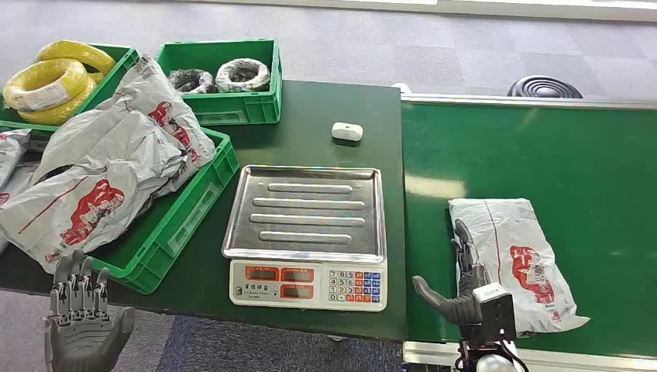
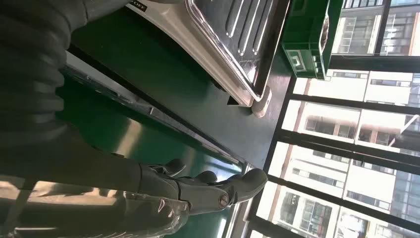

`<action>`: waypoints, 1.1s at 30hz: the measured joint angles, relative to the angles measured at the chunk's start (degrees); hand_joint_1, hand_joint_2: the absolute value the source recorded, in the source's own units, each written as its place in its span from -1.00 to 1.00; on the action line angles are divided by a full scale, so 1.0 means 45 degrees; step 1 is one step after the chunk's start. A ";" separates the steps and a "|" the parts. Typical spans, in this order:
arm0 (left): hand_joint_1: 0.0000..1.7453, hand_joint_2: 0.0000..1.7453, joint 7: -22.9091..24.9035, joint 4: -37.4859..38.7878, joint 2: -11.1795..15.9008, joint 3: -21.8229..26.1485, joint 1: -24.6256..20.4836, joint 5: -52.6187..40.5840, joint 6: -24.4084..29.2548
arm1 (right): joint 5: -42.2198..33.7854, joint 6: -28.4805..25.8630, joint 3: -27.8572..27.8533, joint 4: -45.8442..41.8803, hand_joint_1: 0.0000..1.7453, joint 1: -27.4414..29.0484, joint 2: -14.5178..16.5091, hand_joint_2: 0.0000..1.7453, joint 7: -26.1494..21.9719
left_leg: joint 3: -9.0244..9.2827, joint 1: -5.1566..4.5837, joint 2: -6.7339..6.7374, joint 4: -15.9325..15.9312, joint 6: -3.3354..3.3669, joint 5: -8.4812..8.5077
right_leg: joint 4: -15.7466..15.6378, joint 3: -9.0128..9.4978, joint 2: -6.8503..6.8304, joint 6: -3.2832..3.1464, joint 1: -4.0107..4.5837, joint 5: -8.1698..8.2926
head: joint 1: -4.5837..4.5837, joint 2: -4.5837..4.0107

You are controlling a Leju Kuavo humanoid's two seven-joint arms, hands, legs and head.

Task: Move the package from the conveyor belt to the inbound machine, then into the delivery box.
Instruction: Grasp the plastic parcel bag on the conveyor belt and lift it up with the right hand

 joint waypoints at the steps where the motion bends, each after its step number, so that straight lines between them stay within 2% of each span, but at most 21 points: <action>1: -1.00 1.00 0.0000 0.0000 -0.0002 0.0000 -0.0002 -0.0007 0.0014 | -0.0010 -0.0006 0.0000 0.0000 -1.00 -0.0001 -0.0003 1.00 0.0000 | 0.0000 0.0000 0.0000 0.0000 0.0000 0.0000 | 0.0000 0.0000 0.0000 0.0000 0.0000 0.0000 | 0.0000 0.0000; 12: -1.00 1.00 0.0000 -0.0127 -0.0112 0.0002 -0.0022 -0.0175 0.0345 | 0.0053 -0.0208 0.0040 0.0050 -1.00 -0.0216 -0.0036 1.00 0.0017 | -0.0002 0.0000 0.0000 0.0000 0.0000 0.0000 | 0.0000 0.0002 0.0000 0.0000 0.0000 0.0000 | 0.0000 0.0000; 14: -1.00 1.00 0.0000 -0.0186 -0.0117 -0.0002 -0.0010 -0.0159 0.0535 | 0.0894 -0.1196 0.0098 0.0196 -1.00 -0.0396 -0.0059 1.00 0.0307 | -0.0001 0.0000 0.0000 0.0000 0.0000 0.0000 | 0.0001 0.0003 0.0000 0.0000 0.0000 0.0000 | 0.0000 0.0000; 16: -1.00 1.00 0.0000 -0.0275 -0.0117 -0.0010 0.0027 -0.0088 0.0826 | 0.2699 -0.3163 0.0221 0.0581 -1.00 -0.0694 -0.0129 1.00 0.1023 | 0.0000 0.0000 0.0000 0.0000 0.0000 0.0001 | 0.0001 0.0005 0.0000 0.0000 0.0000 0.0001 | 0.0000 0.0000; 18: -1.00 1.00 0.0000 -0.0368 -0.0110 -0.0040 0.0066 0.0020 0.1121 | 0.4843 -0.5152 0.0356 0.1303 -1.00 -0.1120 -0.0234 1.00 0.2085 | 0.0005 0.0000 0.0001 0.0001 0.0001 0.0001 | 0.0000 0.0008 0.0000 0.0001 0.0000 0.0002 | -0.0001 0.0000; 21: -1.00 1.00 0.0000 -0.0424 -0.0081 -0.0143 0.0080 0.0105 0.1399 | 0.7205 -0.6456 0.0506 0.2763 -1.00 -0.1786 -0.0380 1.00 0.3940 | 0.0011 -0.0001 0.0001 0.0002 0.0001 0.0001 | 0.0000 0.0015 -0.0001 0.0001 -0.0001 0.0002 | -0.0001 0.0000; 25: -1.00 1.00 0.0000 -0.0447 0.0052 -0.0290 0.0044 0.0258 0.1545 | 0.9329 -0.6146 0.0674 0.5415 -1.00 -0.2792 -0.0567 1.00 0.6744 | 0.0012 -0.0001 -0.0002 0.0002 0.0002 0.0002 | -0.0001 0.0017 -0.0003 0.0002 -0.0001 0.0003 | 0.0000 0.0000; 30: -1.00 1.00 0.0000 -0.0446 0.0209 -0.0432 -0.0009 0.0324 0.1540 | 0.9582 -0.5445 0.0737 0.7844 -1.00 -0.3546 -0.0659 1.00 0.7412 | 0.0009 0.0000 -0.0005 0.0002 0.0001 0.0002 | 0.0001 0.0009 -0.0004 0.0001 0.0000 0.0002 | 0.0000 0.0000; 33: -1.00 1.00 0.0000 -0.0397 0.0291 -0.0447 -0.0083 0.0339 0.1365 | 0.9557 -0.3955 0.0800 0.8760 -0.75 -0.4019 -0.0663 1.00 0.8116 | 0.0056 0.0005 0.0029 0.0000 -0.0001 -0.0015 | -0.0004 0.0026 0.0019 -0.0005 0.0007 -0.0004 | -0.0001 0.0000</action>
